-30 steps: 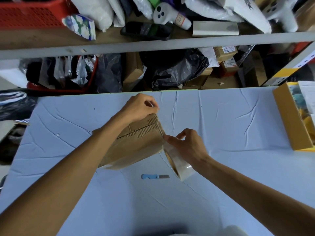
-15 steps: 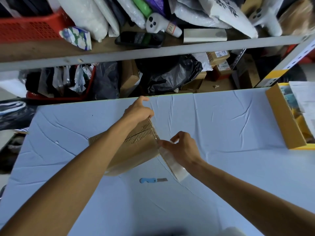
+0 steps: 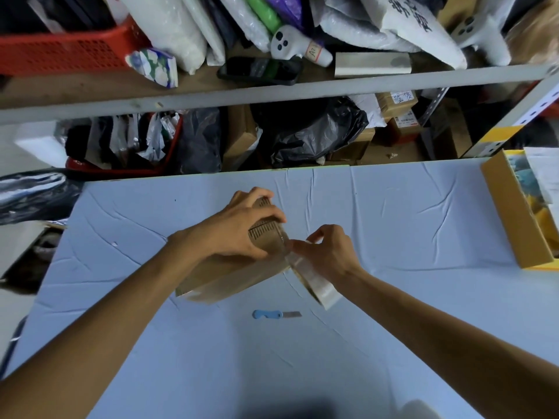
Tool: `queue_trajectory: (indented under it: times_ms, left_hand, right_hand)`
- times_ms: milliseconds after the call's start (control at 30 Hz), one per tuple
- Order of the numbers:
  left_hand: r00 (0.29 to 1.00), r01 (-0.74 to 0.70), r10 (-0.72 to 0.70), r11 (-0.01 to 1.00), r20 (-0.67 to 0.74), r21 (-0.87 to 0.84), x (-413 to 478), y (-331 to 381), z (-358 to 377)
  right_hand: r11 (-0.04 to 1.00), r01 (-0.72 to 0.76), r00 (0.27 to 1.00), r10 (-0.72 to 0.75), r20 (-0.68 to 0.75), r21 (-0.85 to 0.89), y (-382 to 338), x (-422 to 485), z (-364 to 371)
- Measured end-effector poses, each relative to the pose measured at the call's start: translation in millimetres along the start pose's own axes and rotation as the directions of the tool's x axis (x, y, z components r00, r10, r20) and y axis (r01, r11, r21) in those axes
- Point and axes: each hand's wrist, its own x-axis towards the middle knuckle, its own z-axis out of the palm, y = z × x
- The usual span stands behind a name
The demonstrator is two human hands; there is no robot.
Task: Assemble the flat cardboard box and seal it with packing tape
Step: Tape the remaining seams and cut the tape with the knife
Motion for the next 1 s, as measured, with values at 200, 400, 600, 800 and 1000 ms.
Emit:
queue_trajectory:
  times_ms: [200,400,600,800,1000]
  left_hand:
    - [0.977,-0.065,0.086,0.992,-0.193,0.112,4.5,-0.3,1.6]
    - [0.978,-0.024,0.046,0.993,-0.204,0.112,6.7,-7.2,-2.4]
    - [0.988,0.007,0.011,0.993,-0.157,0.114,8.5,-7.6,-1.0]
    - [0.991,0.024,-0.017,0.998,-0.131,0.053,8.5,-16.7,-6.3]
    - [0.989,0.007,0.000,0.999,-0.145,0.043,6.0,-13.0,0.1]
  right_hand:
    - [0.990,0.083,0.996,-0.085,0.012,0.118,4.1,-6.3,-6.2]
    - [0.984,0.168,0.976,-0.157,0.153,-0.058,1.7,0.5,-21.9]
    - [0.974,0.066,0.981,-0.024,0.194,-0.215,6.8,2.1,-26.7]
    - [0.975,0.217,0.958,-0.223,0.183,0.052,11.3,-8.2,-45.2]
    - [0.959,-0.010,0.977,0.070,0.202,-0.282,45.2,-6.2,-26.4]
